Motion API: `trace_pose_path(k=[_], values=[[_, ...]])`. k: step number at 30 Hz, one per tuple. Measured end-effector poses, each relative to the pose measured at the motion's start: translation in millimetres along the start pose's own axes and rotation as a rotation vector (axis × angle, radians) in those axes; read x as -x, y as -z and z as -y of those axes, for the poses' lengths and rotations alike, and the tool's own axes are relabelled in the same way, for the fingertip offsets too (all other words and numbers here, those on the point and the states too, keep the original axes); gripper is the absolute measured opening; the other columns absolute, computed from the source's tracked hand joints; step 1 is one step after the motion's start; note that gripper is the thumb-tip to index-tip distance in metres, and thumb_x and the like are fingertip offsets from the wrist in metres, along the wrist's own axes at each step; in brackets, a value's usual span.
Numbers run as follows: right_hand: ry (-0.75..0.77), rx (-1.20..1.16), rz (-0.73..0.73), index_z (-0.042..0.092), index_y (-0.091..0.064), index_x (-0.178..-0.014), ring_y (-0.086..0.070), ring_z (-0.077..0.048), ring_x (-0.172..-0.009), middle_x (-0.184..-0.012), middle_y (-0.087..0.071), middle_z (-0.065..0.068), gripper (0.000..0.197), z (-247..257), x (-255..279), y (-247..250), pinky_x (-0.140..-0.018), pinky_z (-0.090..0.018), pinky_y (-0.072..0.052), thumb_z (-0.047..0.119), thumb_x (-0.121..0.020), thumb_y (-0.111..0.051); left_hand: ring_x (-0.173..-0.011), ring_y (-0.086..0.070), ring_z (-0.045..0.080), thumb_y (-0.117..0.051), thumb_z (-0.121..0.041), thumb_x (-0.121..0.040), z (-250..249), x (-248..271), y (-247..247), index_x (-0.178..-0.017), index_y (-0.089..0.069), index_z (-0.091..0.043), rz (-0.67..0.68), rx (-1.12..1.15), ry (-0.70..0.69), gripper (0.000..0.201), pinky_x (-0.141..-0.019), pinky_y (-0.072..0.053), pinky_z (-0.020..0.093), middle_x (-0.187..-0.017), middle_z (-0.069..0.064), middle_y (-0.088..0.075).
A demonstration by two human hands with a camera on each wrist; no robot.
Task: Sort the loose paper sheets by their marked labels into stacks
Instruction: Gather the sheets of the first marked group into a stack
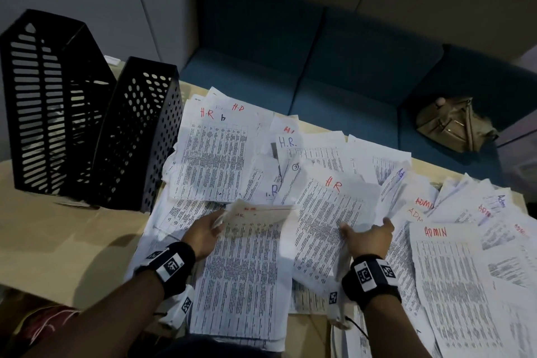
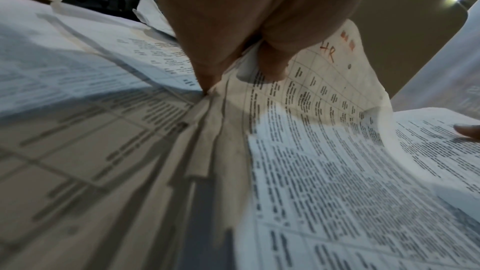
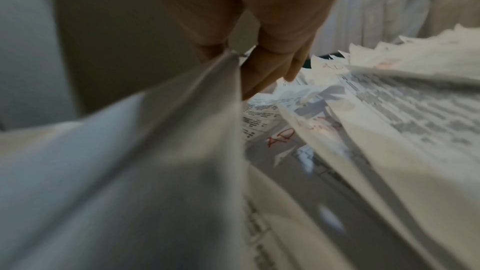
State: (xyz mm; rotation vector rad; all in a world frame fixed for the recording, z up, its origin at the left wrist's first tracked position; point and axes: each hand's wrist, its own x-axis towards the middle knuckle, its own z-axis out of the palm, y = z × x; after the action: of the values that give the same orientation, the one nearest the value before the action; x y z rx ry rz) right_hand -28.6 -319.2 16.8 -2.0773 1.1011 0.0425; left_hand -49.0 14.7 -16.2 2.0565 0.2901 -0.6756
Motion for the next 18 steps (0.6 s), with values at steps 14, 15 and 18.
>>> trace_pose_path(k=[14,15,18], values=[[0.667,-0.252,-0.040,0.013,-0.058,-0.105,-0.060,-0.022,-0.075,-0.086,-0.063,-0.005,0.019,100,46,85,-0.065,-0.025,-0.048,0.018,-0.088,-0.064,-0.100,-0.055,0.022,-0.041,-0.024,-0.102,9,-1,19,-0.134,-0.050,-0.013,-0.151,0.145,0.013,0.035,-0.084,-0.045,0.034,-0.118,0.007,-0.062],[0.670,-0.303,-0.009,0.016,-0.058,-0.107,-0.063,-0.024,-0.080,-0.090,-0.066,-0.005,0.022,102,43,85,-0.071,-0.030,-0.051,0.019,-0.087,-0.065,-0.099,-0.057,0.025,-0.041,-0.026,-0.102,9,-1,18,-0.133,-0.051,-0.011,-0.172,0.167,0.010,0.036,-0.083,-0.045,0.035,-0.116,0.009,-0.063],[0.587,-0.273,0.077,0.016,-0.058,-0.109,-0.065,-0.024,-0.086,-0.098,-0.069,-0.008,0.027,88,35,57,-0.074,-0.034,-0.051,0.023,-0.084,-0.065,-0.110,-0.058,0.031,-0.040,-0.031,-0.101,5,0,12,-0.132,-0.052,-0.008,-0.209,0.289,0.008,0.040,-0.085,-0.044,0.033,-0.120,0.011,-0.063]])
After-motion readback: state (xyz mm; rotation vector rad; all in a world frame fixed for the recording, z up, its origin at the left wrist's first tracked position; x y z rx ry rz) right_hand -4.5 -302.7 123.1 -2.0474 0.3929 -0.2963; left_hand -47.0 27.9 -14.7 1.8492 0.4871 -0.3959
